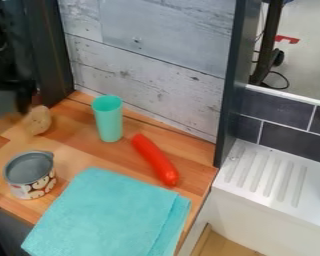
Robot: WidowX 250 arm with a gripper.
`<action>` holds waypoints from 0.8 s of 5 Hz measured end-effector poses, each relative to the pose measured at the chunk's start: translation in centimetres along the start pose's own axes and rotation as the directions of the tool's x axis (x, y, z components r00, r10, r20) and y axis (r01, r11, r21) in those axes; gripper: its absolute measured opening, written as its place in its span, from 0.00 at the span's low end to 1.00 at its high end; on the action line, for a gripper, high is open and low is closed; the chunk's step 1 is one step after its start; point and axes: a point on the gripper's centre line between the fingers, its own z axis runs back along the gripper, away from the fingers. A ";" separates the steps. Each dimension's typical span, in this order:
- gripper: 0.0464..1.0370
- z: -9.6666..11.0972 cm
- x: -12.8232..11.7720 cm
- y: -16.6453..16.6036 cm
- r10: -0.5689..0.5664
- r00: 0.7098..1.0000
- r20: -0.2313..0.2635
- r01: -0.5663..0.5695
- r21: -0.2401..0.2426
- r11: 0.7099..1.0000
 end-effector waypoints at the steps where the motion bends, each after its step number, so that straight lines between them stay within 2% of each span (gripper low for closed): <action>1: 0.96 -1.7 1.5 0.4 0.098 0.995 -0.027 -0.097 0.035 0.995; 2: 0.96 -3.0 2.5 0.1 0.174 0.985 -0.014 -0.174 0.020 0.985; 3: 0.96 -4.0 2.7 -0.8 0.229 0.973 -0.021 -0.229 -0.043 0.972; 4: 0.96 -4.2 2.9 -1.1 0.257 0.966 -0.016 -0.258 -0.084 0.963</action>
